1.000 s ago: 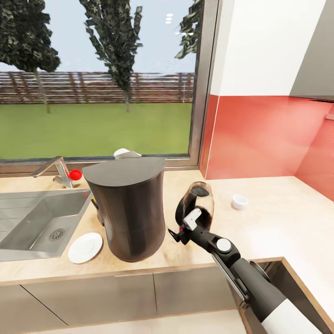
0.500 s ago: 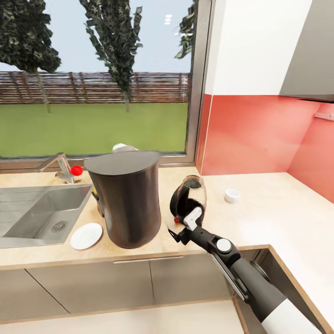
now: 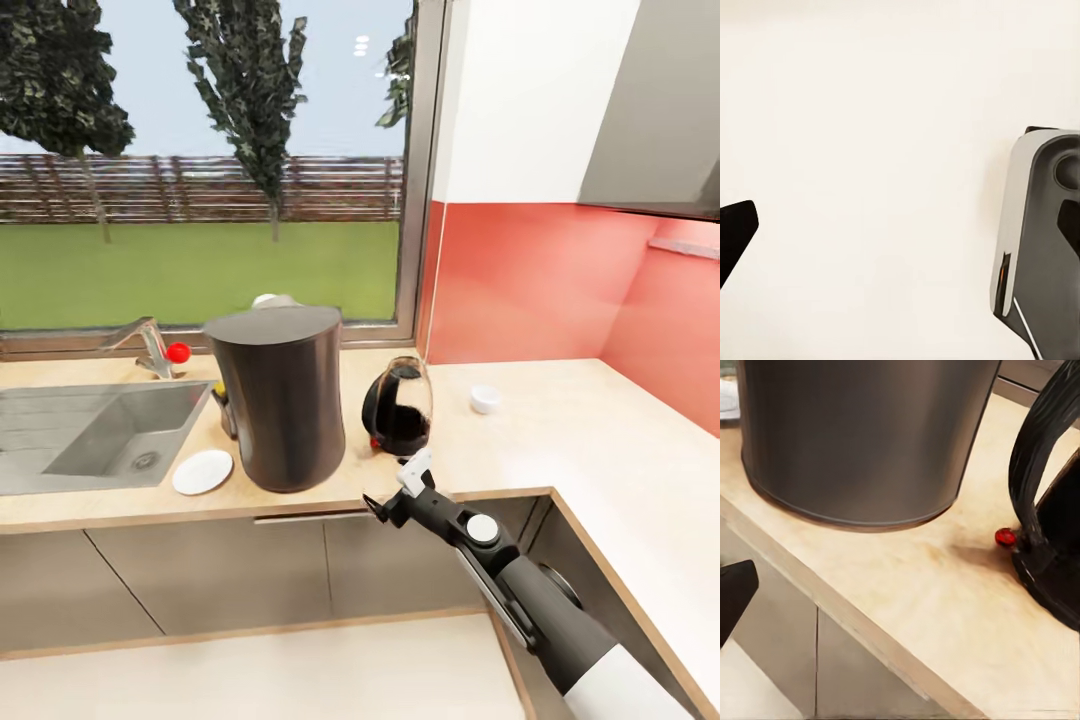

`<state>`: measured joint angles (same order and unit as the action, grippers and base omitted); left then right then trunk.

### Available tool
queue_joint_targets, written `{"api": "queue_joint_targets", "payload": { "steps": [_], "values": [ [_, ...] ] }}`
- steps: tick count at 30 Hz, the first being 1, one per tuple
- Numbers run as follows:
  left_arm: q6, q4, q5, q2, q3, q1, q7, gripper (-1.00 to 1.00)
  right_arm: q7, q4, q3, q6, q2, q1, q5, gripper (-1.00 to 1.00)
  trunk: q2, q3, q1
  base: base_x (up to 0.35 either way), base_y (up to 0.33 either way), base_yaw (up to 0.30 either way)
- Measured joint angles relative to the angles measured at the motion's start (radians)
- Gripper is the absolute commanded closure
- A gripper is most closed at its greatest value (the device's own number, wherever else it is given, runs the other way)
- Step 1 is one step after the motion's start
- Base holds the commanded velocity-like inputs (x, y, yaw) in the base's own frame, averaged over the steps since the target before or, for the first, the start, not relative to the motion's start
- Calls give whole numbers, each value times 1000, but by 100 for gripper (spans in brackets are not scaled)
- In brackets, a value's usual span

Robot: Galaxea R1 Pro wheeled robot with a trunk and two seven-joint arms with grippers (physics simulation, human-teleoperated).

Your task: Set up a coffee station on the kitchen countertop: keep the coffee maker on the countertop, move the bottle of coffee from the kitchen shelf to the counter next to the coffee maker, place a paper coffee filter on top of the coffee maker, put the saucer next to the coffee maker with the coffee cup on the saucer, and place the electric kettle next to the coffee maker.

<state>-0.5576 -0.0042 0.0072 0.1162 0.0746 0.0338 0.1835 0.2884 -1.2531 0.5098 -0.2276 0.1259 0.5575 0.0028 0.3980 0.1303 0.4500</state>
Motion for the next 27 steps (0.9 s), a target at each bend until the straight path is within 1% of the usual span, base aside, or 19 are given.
{"api": "queue_joint_targets", "payload": {
  "steps": [7,16,27],
  "values": [
    [0,0,0,0,0,0,0,-100,0,0,0,0,0,0,0,-100,0,0,0,-296,-69,0],
    [1,1,1,3,1,0,0,-100,0,-13,-4,-1,2,0,-1,-100,0,0,-1,-22,-5,-15],
    [4,2,1,4,1,0,-1,-100,0,-15,-5,-2,2,0,-1,-100,0,-9,-1,0,0,-231]
  ]
}}
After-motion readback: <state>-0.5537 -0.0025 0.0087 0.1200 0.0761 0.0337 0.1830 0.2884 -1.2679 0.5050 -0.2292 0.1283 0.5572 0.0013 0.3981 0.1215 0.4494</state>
